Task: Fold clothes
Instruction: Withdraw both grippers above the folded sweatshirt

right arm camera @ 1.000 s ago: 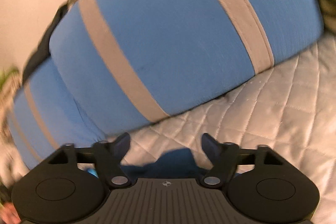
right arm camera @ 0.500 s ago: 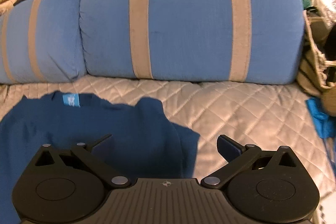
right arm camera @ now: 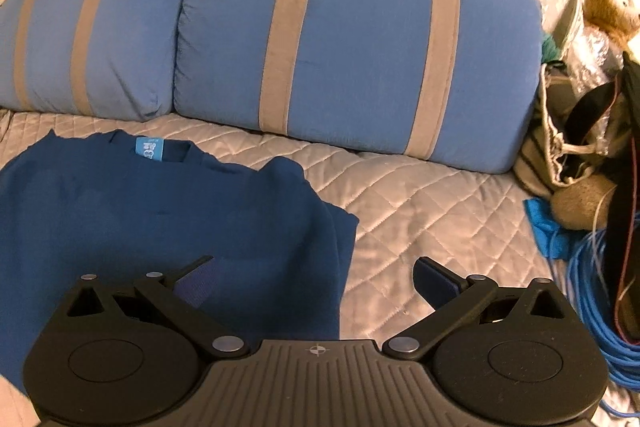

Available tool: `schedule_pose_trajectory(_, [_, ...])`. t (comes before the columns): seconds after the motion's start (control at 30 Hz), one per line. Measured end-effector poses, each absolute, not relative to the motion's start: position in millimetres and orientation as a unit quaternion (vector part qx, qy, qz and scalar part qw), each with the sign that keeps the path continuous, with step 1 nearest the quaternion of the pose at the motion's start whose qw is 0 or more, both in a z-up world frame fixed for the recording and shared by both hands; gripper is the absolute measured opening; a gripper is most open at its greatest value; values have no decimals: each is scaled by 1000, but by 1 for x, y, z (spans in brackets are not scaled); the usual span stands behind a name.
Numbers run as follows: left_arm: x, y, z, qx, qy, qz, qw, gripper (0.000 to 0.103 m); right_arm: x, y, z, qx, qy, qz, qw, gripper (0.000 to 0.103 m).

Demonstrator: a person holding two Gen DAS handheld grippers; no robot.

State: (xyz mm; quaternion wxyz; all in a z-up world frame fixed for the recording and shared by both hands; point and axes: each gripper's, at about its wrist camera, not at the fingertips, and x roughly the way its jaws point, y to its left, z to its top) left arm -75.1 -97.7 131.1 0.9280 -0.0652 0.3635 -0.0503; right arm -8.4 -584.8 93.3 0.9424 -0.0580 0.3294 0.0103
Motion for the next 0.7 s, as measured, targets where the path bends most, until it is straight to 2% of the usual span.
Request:
schedule_pose_trajectory(0.47, [-127, -137, 102, -8, 369, -84, 926, 71, -44, -613, 57, -22, 345, -19, 938, 103])
schedule_pose_trajectory(0.7, [-129, -151, 90, 33, 369, -60, 927, 71, -56, -644, 30, 87, 384, 3, 919, 103])
